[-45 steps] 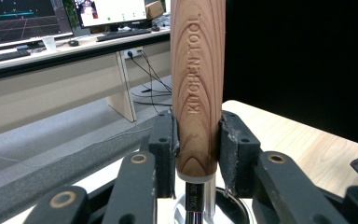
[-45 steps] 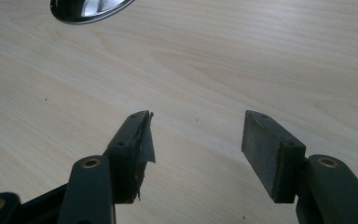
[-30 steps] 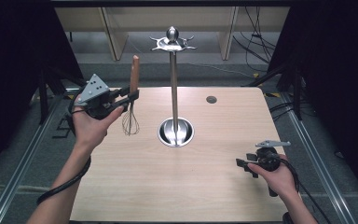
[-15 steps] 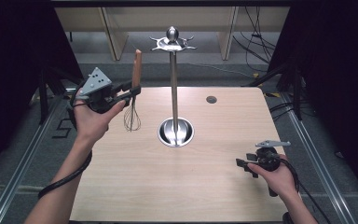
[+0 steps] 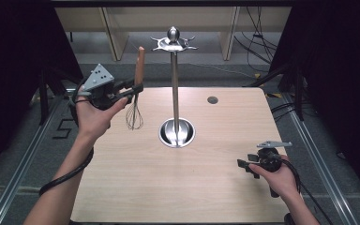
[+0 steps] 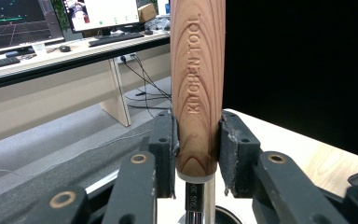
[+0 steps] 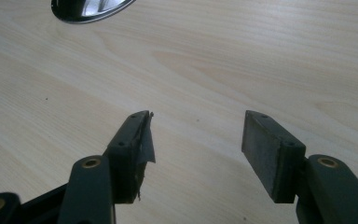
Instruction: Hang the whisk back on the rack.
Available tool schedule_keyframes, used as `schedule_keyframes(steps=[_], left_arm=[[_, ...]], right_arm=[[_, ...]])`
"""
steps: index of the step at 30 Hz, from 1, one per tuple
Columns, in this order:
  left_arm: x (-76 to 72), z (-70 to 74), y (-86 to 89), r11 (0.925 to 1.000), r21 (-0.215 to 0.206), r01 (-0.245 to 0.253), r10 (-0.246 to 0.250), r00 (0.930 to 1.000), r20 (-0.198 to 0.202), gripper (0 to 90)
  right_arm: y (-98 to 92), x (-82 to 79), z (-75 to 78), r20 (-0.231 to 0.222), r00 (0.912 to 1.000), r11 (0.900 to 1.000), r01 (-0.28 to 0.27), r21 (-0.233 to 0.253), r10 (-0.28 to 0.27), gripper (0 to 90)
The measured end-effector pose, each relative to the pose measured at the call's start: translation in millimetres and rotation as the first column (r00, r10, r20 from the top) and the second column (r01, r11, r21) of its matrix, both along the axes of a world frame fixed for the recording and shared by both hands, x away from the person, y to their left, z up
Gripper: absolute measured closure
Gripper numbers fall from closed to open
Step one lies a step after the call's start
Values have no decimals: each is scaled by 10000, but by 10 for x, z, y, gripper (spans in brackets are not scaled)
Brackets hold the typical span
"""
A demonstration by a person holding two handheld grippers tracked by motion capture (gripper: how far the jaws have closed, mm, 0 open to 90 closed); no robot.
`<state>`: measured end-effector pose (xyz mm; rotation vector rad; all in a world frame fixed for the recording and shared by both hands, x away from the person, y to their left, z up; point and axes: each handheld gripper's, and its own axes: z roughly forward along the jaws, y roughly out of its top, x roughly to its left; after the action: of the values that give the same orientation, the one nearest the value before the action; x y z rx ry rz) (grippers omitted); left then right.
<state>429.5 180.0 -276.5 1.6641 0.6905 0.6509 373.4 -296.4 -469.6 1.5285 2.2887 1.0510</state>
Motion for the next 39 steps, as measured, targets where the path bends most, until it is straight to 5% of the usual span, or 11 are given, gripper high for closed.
schedule_keyframes(steps=[18, 39], left_arm=[[75, 49, -45, 9998, 154, 91, -91, 10000, 11, 684], [168, 82, -80, 9992, 214, 338, -329, 9986, -419, 684]], right_arm=[[-1, 1, 0, 16, 10000, 10000, -8, -10, 8, 429], [1, 1, -1, 0, 10000, 10000, -21, -7, 21, 429]])
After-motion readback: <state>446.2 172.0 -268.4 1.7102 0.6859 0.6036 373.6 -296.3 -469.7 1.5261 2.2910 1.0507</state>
